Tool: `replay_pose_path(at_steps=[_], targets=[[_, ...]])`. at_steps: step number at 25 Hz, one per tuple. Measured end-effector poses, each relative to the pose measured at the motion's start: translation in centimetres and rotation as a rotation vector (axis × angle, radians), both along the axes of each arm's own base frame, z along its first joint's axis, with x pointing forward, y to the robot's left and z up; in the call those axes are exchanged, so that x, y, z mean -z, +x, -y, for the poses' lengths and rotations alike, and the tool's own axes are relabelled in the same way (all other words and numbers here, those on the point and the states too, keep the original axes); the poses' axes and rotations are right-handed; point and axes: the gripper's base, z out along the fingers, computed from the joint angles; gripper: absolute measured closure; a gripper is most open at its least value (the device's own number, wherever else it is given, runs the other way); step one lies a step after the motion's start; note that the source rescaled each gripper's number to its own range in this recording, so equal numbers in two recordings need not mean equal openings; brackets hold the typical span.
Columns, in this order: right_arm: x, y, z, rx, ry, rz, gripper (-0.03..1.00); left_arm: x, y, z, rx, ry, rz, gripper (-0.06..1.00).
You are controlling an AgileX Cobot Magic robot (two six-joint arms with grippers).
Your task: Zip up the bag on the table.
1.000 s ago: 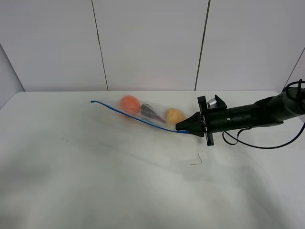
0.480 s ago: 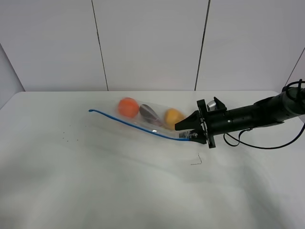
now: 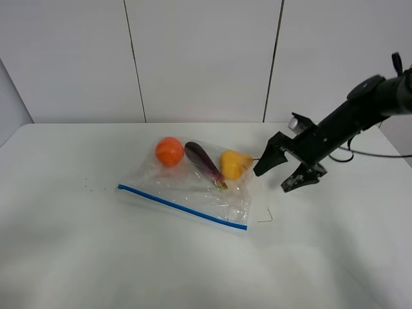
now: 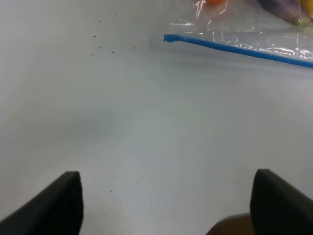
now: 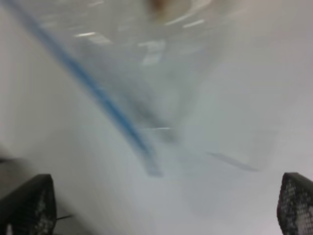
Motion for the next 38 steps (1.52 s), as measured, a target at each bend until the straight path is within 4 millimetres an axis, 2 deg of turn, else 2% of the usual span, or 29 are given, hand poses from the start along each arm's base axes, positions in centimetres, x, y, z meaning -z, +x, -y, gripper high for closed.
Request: replay_pose_path(at_steps=[4,7,12,15,20,29,33,38], targets=[[-2.9,1.7,2.5,0.033,-0.312,0.079,-0.03,0.0,0.0,0.0,0.000,0.000,0.000,-0.06],[-3.8,2.0,3.7,0.042,-0.451,0.109,-0.03,0.0,0.0,0.0,0.000,0.000,0.000,-0.06],[-4.7,1.3,4.1,0.075,-0.490,0.111,-0.03,0.0,0.0,0.0,0.000,0.000,0.000,-0.06],[-5.1,-0.2,4.2,0.072,-0.497,0.097,-0.03,0.0,0.0,0.0,0.000,0.000,0.000,-0.06],[-6.1,-4.9,4.4,0.062,-0.503,0.063,-0.03,0.0,0.0,0.0,-0.001,0.001,0.000,-0.06],[-7.7,-16.0,4.8,0.061,-0.511,0.073,-0.03,0.0,0.0,0.0,-0.001,0.001,0.000,-0.06],[-8.0,-20.8,4.9,0.097,-0.507,0.177,-0.03,0.0,0.0,0.0,-0.001,0.001,0.000,-0.06],[-8.7,-26.2,5.1,0.169,-0.490,0.421,-0.03,0.0,0.0,0.0,-0.001,0.001,0.000,-0.06]])
